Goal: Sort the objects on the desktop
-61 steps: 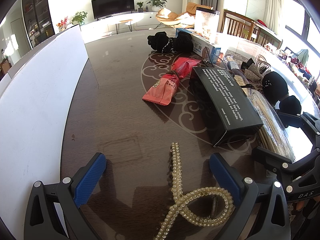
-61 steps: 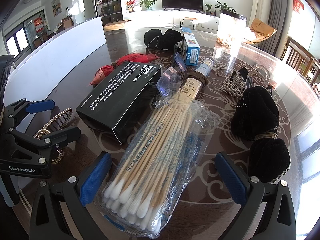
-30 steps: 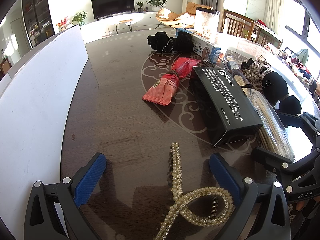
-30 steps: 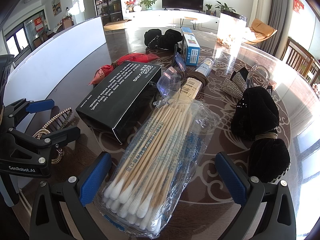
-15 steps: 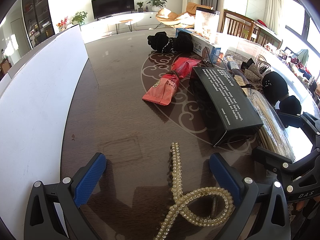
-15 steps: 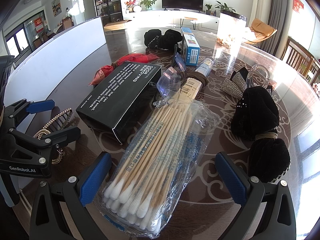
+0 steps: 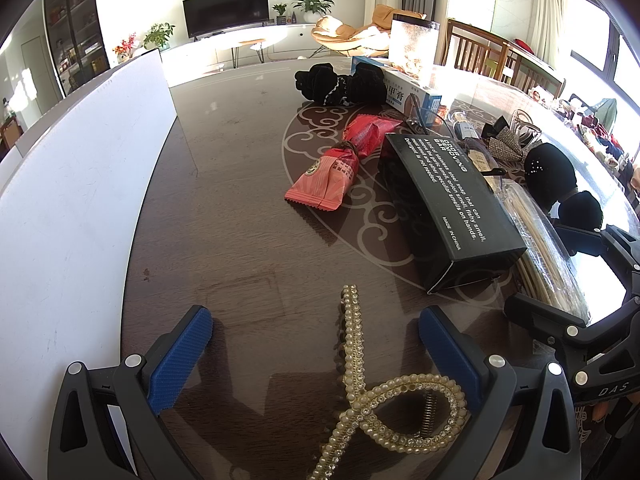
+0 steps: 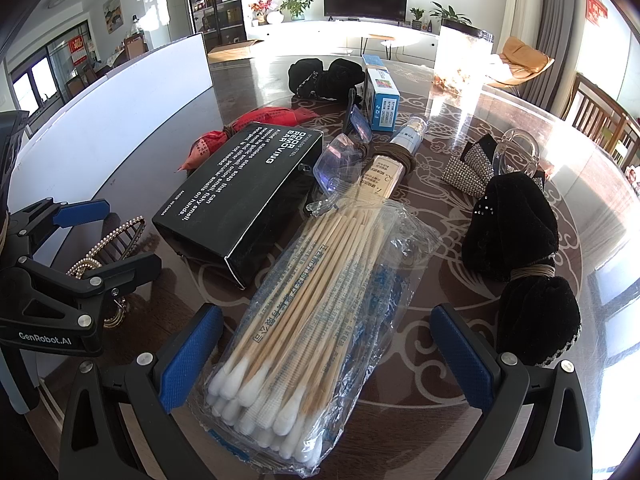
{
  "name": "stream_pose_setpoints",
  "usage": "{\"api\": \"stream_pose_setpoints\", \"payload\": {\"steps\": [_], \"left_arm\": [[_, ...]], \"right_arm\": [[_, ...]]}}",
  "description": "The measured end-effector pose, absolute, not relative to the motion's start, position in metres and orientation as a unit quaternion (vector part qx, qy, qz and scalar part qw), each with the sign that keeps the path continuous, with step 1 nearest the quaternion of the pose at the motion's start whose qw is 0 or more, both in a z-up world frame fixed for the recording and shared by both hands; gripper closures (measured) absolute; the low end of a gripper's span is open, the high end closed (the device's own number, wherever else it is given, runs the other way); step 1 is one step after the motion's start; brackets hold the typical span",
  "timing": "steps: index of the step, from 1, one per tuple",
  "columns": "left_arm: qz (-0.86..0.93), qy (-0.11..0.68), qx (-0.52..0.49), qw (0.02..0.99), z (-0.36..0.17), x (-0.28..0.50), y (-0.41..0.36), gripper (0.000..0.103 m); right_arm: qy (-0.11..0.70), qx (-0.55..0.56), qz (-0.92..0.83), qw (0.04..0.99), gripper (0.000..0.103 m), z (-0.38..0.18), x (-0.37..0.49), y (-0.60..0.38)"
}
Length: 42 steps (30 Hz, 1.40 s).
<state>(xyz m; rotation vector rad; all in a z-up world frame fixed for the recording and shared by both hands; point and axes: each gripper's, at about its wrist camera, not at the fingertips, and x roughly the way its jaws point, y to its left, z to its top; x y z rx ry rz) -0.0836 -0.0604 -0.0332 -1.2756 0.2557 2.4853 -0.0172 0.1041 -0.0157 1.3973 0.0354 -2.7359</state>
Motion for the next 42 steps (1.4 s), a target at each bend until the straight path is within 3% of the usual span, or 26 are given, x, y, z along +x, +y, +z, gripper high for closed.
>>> {"api": "stream_pose_setpoints", "payload": {"steps": [42], "left_arm": [[0.865, 0.093, -0.466, 0.163, -0.032, -0.067, -0.059, 0.000]], "right_arm": [[0.049, 0.461, -0.882, 0.089, 0.000, -0.018, -0.011, 0.113]]}}
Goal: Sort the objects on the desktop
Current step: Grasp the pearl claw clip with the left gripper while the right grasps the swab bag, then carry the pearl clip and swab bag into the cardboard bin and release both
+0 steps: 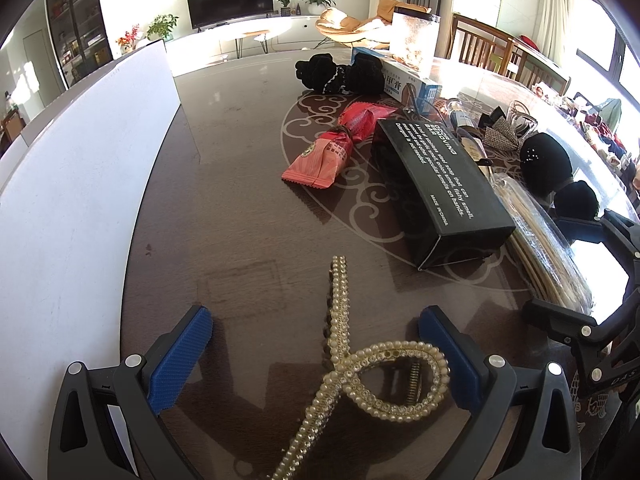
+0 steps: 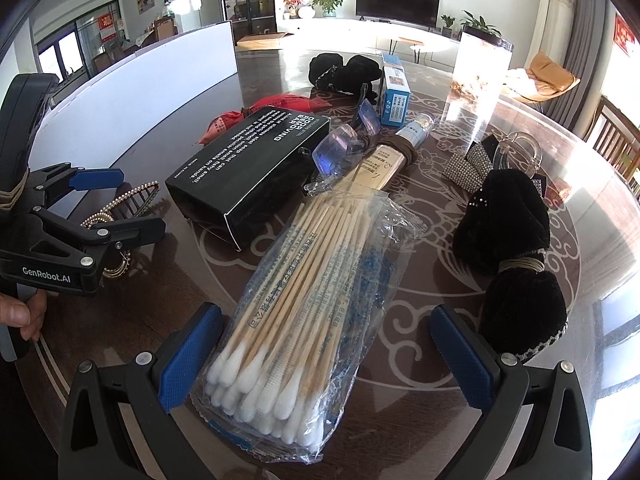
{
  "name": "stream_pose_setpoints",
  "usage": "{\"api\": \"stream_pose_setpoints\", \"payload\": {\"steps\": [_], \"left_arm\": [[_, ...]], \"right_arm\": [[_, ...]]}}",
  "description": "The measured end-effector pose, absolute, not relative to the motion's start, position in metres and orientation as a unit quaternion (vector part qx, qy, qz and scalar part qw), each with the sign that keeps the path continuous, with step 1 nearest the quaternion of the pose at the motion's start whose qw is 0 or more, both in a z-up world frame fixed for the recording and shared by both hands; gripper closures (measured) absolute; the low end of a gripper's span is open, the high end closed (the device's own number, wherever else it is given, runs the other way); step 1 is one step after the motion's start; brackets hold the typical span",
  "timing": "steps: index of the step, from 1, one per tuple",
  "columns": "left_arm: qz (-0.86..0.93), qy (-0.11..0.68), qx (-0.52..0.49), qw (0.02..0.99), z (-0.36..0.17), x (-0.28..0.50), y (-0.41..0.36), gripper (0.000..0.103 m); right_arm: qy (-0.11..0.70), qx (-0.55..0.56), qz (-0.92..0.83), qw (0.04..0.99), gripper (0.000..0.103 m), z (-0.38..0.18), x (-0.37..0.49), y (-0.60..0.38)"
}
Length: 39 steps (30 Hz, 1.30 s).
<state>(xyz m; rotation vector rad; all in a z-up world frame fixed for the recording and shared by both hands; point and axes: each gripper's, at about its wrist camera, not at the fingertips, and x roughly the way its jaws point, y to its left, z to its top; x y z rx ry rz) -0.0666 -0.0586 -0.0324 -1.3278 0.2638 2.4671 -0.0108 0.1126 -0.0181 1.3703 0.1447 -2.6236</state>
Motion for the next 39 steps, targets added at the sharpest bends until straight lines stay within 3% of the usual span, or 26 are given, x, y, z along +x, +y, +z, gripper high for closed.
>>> {"api": "stream_pose_setpoints", "payload": {"steps": [3, 9, 10, 12, 14, 15, 17, 19, 25, 39], "left_arm": [[0.855, 0.101, -0.479, 0.172, -0.032, -0.065, -0.057, 0.000], [0.849, 0.104, -0.489, 0.172, -0.032, -0.059, -0.057, 0.000], [0.850, 0.106, -0.484, 0.176, -0.030, -0.055, -0.058, 0.004], [0.852, 0.107, -0.476, 0.189, -0.024, -0.046, -0.058, 0.041], [0.853, 0.101, -0.475, 0.193, -0.021, -0.040, -0.061, 0.054], [0.853, 0.082, -0.476, 0.197, -0.019, -0.039, -0.065, 0.059], [0.855, 0.054, -0.478, 0.193, -0.017, -0.036, -0.072, 0.059], [0.861, 0.046, -0.471, 0.188, -0.012, -0.029, -0.074, 0.060], [0.878, 0.034, -0.437, 0.191, 0.008, 0.003, -0.070, 0.060], [0.921, -0.031, -0.336, 0.196, 0.071, 0.063, -0.099, 0.060]], "right_arm": [[0.061, 0.483, -0.866, 0.112, 0.000, -0.016, -0.012, 0.119], [-0.003, 0.504, -0.855, 0.121, 0.000, -0.008, -0.030, 0.123], [-0.002, 0.503, -0.856, 0.123, 0.000, -0.008, -0.033, 0.119], [0.025, 0.510, -0.852, 0.110, 0.009, -0.011, -0.037, 0.109], [0.055, 0.504, -0.857, 0.094, 0.035, -0.010, -0.037, 0.103], [0.053, 0.504, -0.857, 0.092, 0.041, -0.009, -0.035, 0.105], [0.041, 0.506, -0.856, 0.097, 0.064, -0.006, -0.031, 0.111], [0.008, 0.512, -0.852, 0.107, 0.068, -0.004, -0.025, 0.123], [-0.060, 0.490, -0.861, 0.123, 0.070, 0.013, 0.005, 0.157], [-0.053, 0.465, -0.872, 0.145, 0.070, 0.033, 0.054, 0.149]]}}
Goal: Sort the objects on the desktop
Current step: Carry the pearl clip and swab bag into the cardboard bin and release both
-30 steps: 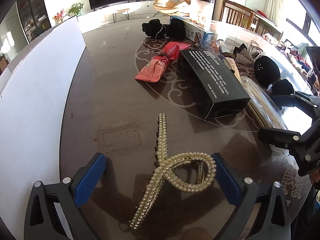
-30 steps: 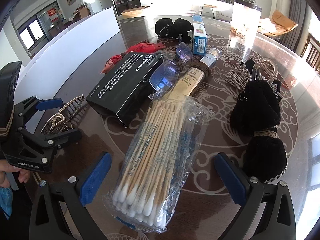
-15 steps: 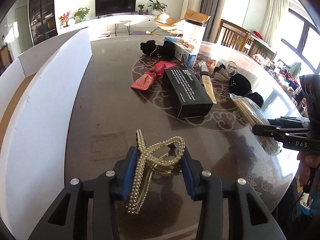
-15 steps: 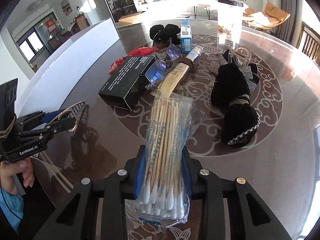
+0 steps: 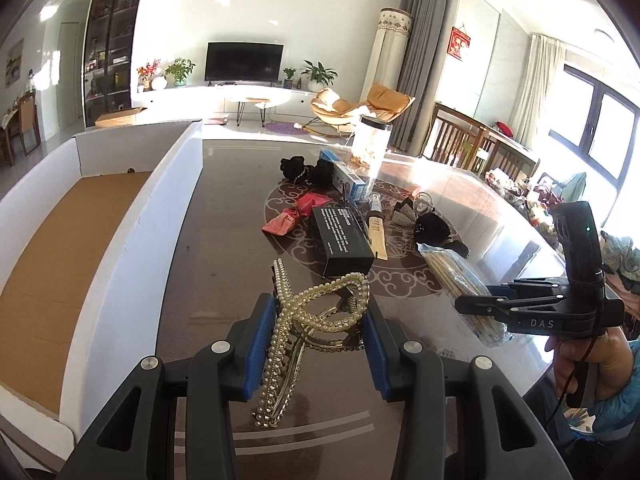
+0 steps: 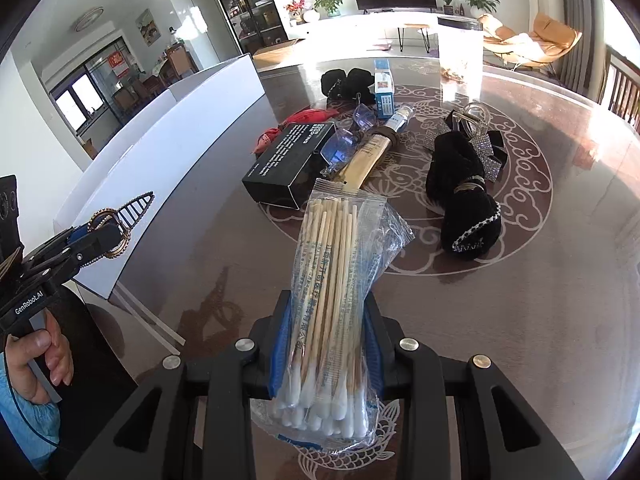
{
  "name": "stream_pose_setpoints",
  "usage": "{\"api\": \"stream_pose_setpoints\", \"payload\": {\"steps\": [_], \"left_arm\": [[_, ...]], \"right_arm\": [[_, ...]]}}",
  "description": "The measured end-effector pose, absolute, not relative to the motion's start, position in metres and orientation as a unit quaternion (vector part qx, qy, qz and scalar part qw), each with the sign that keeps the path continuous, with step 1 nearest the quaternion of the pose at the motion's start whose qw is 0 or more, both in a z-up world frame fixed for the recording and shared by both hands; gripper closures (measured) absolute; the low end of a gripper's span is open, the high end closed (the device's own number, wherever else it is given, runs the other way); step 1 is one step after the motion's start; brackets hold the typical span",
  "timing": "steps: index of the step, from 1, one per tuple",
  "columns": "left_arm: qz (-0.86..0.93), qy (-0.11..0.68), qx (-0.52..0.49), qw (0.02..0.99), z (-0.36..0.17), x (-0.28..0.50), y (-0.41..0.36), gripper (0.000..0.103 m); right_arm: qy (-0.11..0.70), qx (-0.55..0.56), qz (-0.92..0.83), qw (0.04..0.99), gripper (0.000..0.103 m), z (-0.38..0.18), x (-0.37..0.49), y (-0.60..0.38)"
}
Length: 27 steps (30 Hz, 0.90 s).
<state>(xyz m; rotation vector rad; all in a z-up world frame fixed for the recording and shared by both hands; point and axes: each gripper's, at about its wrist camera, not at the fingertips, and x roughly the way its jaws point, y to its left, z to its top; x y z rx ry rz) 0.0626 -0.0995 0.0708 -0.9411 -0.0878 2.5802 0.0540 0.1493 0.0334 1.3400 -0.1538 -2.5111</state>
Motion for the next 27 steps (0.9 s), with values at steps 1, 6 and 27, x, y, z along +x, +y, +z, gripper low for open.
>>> {"api": "stream_pose_setpoints", "payload": {"steps": [1, 6, 27], "left_arm": [[0.925, -0.042, -0.324, 0.193, 0.081, 0.065, -0.108, 0.060], [0.943, -0.059, -0.293, 0.147, 0.122, 0.059, -0.165, 0.060], [0.897, -0.092, -0.425, -0.079, 0.046, -0.019, -0.369, 0.060]], "right_arm": [[-0.050, 0.462, -0.873, 0.149, 0.070, 0.037, 0.053, 0.146], [-0.037, 0.436, -0.879, 0.189, 0.070, 0.071, 0.040, 0.111], [0.149, 0.398, -0.821, 0.382, 0.070, 0.067, -0.027, -0.246]]}}
